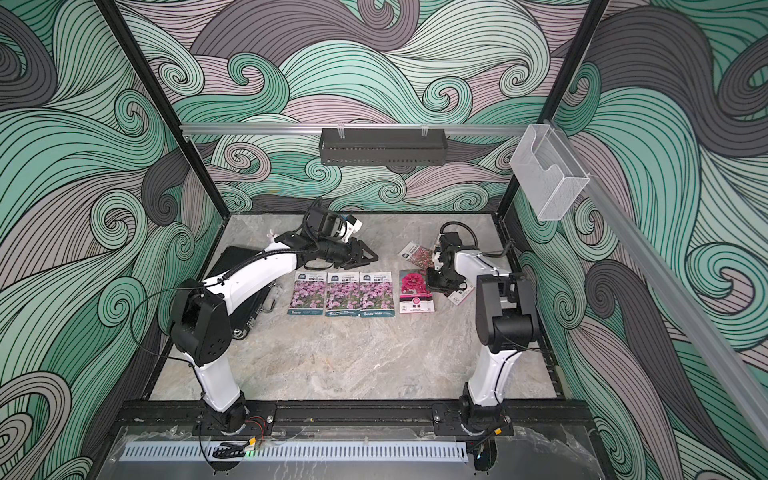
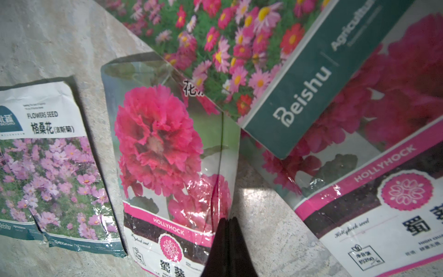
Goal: Arrange the seed packets in a row
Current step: Adjust the seed packet at the center of the board.
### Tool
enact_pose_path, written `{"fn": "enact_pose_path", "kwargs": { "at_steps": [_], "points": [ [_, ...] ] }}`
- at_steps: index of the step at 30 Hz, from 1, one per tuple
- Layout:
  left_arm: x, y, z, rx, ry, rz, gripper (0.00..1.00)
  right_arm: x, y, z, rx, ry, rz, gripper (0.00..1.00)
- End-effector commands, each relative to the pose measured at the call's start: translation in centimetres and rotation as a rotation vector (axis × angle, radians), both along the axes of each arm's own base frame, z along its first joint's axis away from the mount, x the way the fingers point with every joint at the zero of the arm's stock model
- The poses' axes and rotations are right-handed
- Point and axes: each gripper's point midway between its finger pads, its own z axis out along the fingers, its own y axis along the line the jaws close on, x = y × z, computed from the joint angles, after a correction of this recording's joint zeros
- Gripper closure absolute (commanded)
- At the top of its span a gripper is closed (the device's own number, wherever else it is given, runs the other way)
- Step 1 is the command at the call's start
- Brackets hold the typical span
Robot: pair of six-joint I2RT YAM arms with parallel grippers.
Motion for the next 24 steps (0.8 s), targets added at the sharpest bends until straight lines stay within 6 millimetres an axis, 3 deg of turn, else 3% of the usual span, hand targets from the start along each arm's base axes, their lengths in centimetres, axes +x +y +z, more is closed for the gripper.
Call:
{"fn": "enact_pose_path", "kwargs": {
  "at_steps": [1, 13, 21, 24],
  "points": [
    [0.35, 0.1, -0.13, -0.008, 0.001, 0.01, 0.59, 0.36, 0.59, -0.05, -0.023, 0.005, 0.029, 1.0],
    [0.32, 0.15, -0.27, -0.007, 0.002, 0.013, 0.59, 0.6, 0.86, -0.28, -0.035, 0.008, 0.032, 0.99],
    [0.34, 0.13, -0.49, -0.005, 0.006, 0.015, 0.59, 0.75, 1.09, 0.22, -0.032, -0.006, 0.036, 0.71],
    [0.38, 0.13, -0.51, -0.007, 0.005, 0.016, 0.58, 0.8, 1.12, 0.46, -0.035, -0.014, 0.04, 0.66]
  ]
}}
